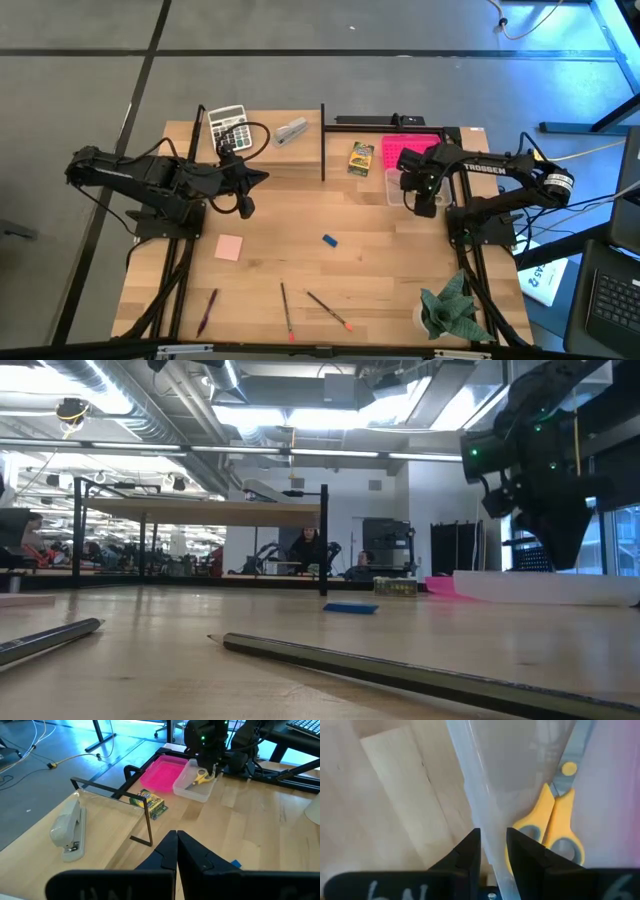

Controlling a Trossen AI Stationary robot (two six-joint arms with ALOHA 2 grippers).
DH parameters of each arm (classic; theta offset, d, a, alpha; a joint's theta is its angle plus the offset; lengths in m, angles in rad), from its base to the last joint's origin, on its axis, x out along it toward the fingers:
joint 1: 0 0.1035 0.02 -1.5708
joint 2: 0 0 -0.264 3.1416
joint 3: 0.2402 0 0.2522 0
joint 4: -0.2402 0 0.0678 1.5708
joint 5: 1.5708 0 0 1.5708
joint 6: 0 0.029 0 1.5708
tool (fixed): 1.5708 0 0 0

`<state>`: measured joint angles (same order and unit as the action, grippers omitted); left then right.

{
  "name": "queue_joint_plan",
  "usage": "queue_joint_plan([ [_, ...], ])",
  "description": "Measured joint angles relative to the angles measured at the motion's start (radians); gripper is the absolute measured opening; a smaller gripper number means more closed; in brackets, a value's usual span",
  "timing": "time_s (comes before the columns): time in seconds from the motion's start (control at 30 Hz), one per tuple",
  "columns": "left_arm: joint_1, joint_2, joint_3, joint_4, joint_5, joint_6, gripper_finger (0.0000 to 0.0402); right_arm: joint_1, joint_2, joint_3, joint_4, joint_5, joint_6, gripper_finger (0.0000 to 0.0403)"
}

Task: Pack school essentials
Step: Adjust the pink supply box

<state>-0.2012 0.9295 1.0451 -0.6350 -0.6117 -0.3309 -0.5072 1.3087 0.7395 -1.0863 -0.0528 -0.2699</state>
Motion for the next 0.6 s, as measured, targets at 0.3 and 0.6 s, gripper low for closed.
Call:
queue_joint_plan([
  [0.3, 0.0, 0.0, 0.0, 0.0, 0.0, 0.0, 0.0, 0.0, 0.001, 0.0, 0.054, 0.042, -0.005, 0.0095],
  [0.6, 0.0, 0.0, 0.0, -0.001, 0.0, 0.001, 0.0, 0.0, 0.085, 0.0, 0.084, 0.043, -0.019, 0.0095],
])
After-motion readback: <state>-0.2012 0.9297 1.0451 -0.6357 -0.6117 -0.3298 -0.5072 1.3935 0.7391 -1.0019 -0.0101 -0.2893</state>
